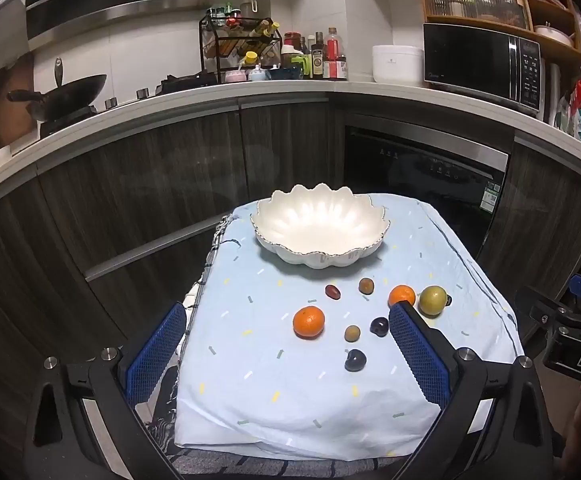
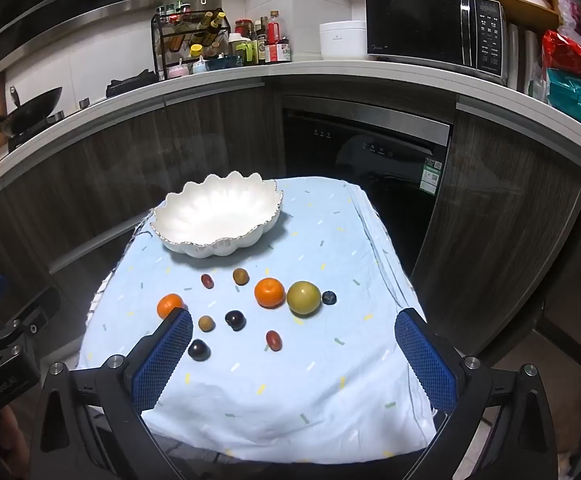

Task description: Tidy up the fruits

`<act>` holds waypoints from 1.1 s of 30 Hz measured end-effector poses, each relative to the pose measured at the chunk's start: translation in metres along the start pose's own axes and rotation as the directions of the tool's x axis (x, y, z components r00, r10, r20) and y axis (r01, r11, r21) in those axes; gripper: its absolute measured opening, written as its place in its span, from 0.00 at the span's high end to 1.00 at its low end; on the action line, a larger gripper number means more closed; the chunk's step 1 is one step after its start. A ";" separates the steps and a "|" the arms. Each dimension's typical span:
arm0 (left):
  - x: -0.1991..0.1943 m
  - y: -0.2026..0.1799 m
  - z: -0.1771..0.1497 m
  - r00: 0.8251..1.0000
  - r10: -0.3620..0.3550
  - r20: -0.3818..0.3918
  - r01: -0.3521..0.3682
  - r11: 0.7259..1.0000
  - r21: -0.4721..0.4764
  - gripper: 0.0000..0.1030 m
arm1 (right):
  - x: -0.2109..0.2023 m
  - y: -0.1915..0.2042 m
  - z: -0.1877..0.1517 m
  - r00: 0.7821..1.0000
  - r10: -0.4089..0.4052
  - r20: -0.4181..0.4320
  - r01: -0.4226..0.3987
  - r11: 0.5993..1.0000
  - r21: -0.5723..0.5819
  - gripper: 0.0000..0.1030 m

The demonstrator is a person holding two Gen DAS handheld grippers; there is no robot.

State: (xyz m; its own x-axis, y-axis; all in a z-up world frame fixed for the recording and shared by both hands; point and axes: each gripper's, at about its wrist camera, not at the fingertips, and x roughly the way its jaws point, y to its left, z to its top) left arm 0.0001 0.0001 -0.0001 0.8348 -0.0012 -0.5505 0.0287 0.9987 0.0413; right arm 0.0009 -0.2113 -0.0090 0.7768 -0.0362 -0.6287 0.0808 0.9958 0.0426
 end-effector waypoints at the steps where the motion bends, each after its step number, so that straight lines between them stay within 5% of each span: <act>1: 0.000 0.000 0.000 1.000 0.001 -0.002 -0.001 1.000 0.000 0.00 | 0.000 0.000 0.000 1.000 0.001 0.002 -0.001 1.000 0.001 0.00; 33: -0.001 -0.003 -0.001 1.000 -0.006 -0.003 0.006 1.000 0.001 0.00 | -0.002 -0.001 0.001 1.000 0.001 0.004 -0.001 1.000 0.008 0.00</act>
State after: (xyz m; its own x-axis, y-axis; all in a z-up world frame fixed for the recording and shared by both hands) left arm -0.0013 -0.0027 -0.0009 0.8328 -0.0069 -0.5536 0.0341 0.9987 0.0390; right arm 0.0000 -0.2127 -0.0076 0.7794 -0.0353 -0.6256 0.0851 0.9951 0.0498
